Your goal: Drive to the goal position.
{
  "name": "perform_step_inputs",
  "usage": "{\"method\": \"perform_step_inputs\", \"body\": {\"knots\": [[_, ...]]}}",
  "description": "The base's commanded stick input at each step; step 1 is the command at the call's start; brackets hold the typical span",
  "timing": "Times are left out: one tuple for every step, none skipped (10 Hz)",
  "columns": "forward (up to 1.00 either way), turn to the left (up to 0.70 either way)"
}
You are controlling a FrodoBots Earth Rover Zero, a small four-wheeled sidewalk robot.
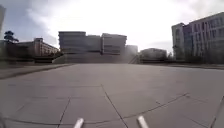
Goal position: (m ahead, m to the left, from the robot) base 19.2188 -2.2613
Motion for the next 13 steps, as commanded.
{"method": "perform_step_inputs", "body": {"knots": [[1.00,0.00],[1.00,0.00],[1.00,0.00],[1.00,0.00],[1.00,0.00],[1.00,0.00],[1.00,0.00],[1.00,0.00],[1.00,0.00],[1.00,0.00],[1.00,0.00],[1.00,0.00],[1.00,0.00]]}}
